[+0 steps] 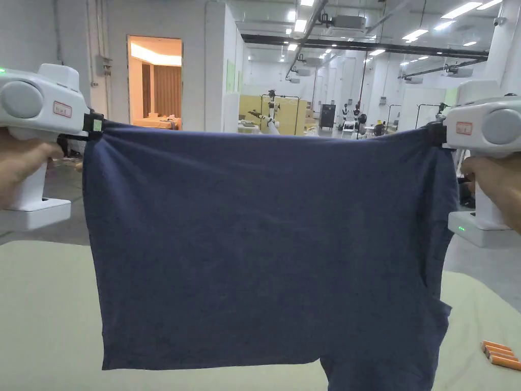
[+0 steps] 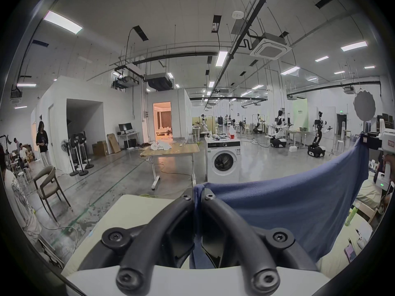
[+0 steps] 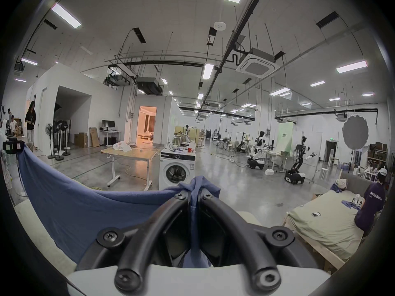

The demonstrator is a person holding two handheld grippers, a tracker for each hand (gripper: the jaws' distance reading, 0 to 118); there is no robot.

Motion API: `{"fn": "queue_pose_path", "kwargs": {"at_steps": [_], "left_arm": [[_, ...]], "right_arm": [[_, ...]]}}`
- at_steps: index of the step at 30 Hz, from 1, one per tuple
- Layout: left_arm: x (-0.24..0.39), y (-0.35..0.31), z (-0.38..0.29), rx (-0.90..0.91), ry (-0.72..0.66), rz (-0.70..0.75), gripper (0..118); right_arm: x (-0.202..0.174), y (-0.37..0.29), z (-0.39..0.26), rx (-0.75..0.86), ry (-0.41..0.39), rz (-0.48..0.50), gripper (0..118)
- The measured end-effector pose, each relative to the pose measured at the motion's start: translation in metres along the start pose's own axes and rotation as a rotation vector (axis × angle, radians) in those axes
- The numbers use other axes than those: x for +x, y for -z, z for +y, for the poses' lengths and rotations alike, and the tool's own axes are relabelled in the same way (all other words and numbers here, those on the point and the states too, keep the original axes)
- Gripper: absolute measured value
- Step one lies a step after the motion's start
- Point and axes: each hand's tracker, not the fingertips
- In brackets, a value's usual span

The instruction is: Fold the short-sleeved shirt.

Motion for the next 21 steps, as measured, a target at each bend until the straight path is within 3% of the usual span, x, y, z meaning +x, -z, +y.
{"fn": "queue_pose_path", "kwargs": {"at_steps": [10, 21], "left_arm": [[0.005, 0.043, 0.000, 0.008, 0.027, 0.042, 0], [0.010, 0.030, -0.125, -0.107, -0.026, -0.040, 0]], "right_arm": [[-0.004, 0.041, -0.005, 0.043, -0.018, 0.010, 3], [-0.008, -0.003, -0.134, -0.102, -0.037, 0.023, 3]]}}
